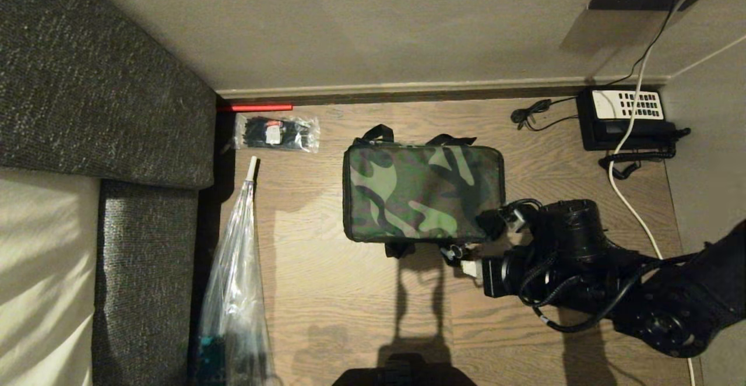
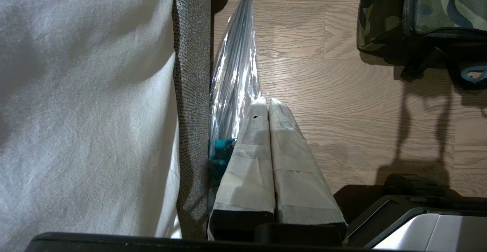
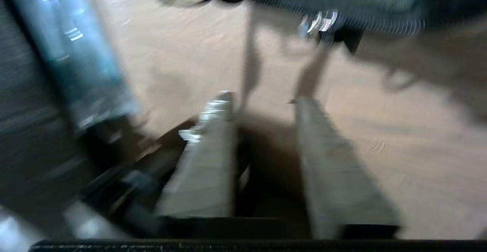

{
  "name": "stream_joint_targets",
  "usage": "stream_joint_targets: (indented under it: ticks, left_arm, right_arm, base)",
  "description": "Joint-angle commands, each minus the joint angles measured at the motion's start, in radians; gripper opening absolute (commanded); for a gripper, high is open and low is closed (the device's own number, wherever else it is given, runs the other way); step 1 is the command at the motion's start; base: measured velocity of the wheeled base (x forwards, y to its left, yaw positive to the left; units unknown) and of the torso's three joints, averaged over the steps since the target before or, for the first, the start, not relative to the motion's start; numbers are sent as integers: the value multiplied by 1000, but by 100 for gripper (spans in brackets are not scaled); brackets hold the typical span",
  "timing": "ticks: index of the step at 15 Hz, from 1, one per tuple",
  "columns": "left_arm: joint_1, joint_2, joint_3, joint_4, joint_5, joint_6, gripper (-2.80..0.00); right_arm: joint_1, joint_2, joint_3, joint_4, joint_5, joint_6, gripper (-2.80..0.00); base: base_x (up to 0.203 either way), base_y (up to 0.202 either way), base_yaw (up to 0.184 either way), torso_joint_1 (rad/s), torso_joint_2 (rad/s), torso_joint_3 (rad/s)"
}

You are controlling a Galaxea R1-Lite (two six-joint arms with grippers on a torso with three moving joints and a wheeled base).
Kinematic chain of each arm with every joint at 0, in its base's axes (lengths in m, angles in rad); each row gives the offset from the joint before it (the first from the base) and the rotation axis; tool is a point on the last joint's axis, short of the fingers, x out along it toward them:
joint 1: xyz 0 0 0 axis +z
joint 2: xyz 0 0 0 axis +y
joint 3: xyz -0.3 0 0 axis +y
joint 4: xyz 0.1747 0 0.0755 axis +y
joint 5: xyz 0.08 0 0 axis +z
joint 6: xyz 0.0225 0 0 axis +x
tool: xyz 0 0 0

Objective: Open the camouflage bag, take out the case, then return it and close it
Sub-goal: Open the top of the storage box

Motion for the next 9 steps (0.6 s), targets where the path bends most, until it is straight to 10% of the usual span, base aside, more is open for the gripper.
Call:
stream_joint_targets:
  ticks: [1,9]
  left_arm:
    - [0,0,0,0,0,0,-280]
    - [0,-1,0,0,0,0,-280]
  right_arm:
    - [10,120,-11,-100,-46,-39,0]
    - [9,199,-112,-112,-52,7,0]
  base:
    - [0,0,0,0,0,0]
    - [0,0,0,0,0,0]
